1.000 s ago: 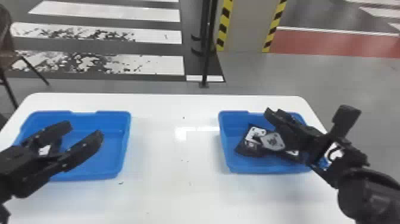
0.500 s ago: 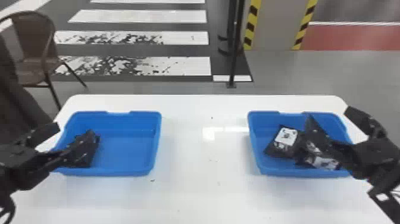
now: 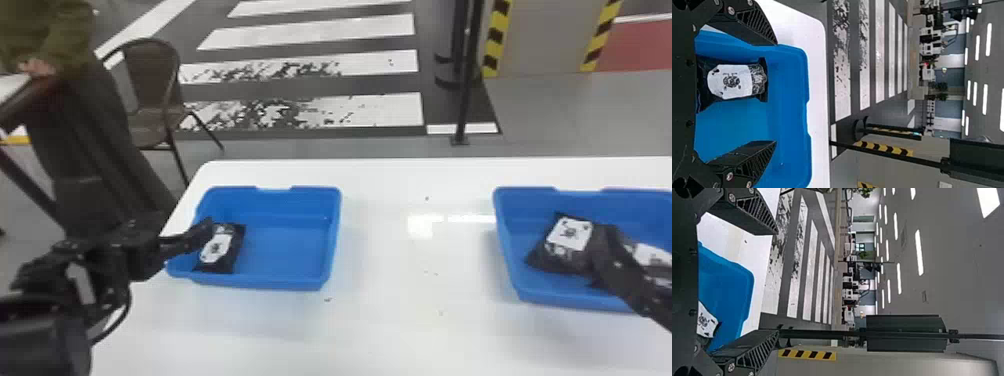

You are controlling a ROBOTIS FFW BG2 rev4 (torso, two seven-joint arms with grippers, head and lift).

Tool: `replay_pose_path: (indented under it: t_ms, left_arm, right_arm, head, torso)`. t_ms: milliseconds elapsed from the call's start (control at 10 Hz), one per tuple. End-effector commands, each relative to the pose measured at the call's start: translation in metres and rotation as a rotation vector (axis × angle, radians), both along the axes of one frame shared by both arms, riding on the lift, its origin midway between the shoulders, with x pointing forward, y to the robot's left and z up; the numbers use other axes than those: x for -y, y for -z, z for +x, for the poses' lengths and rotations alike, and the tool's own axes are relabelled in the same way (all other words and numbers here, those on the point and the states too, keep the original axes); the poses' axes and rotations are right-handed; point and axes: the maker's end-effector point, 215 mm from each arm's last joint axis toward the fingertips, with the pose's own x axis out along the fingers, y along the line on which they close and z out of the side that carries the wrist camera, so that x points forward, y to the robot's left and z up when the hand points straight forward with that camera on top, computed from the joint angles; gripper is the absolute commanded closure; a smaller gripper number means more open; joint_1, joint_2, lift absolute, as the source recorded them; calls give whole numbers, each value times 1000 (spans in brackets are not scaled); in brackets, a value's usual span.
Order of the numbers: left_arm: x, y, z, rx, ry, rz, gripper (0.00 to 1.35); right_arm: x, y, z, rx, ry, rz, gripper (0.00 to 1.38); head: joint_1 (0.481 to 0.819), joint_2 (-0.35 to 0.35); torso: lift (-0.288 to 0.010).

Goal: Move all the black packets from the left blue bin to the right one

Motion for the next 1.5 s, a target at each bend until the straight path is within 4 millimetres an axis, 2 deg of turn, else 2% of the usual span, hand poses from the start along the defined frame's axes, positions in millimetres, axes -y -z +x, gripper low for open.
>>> replay_pose_path:
  t_ms: [0,100,200,400,600,700,800,1100,1400]
  left_arm:
    - [5,31,23,-96,-1,-27,153]
    - [14,47,35,-157,7,-40,153]
    - [21,64,39,-229,5,-46,153]
    - [15,76,36,-298,-62,-28,153]
    - [18,91,43,-358,-74,-15,151]
    - [28,104,50,-394,-52,-23,153]
    - [33,108,52,-420,-44,-11,153]
    - [26,118,40,-475,-90,3,154]
    - [19,115,42,-472,-115,11,153]
  right_arm:
    - [-8,5,-3,-14,-15,25,128]
    - [-12,11,-4,-30,-25,45,128]
    - [-16,16,-4,-41,-36,56,128]
    - [-23,22,-5,-59,-56,78,128]
    - [-24,24,-5,-66,-62,95,128]
    - [-25,25,-5,-68,-63,101,128]
    - [-26,27,-3,-72,-68,112,128]
    - [-27,29,-2,-77,-73,131,130]
    - [-29,35,-2,-90,-78,147,130]
  head:
    - [695,212]
    - [695,218]
    - [695,213]
    - [695,206]
    - [695,216]
    - [695,215]
    - [695,212]
    - [695,202]
    - [695,207]
  torso:
    - [-140]
    - [-140]
    - [-140]
    - [-140]
    - [-140]
    - [-140]
    - [-140]
    - [-140]
    - [-140]
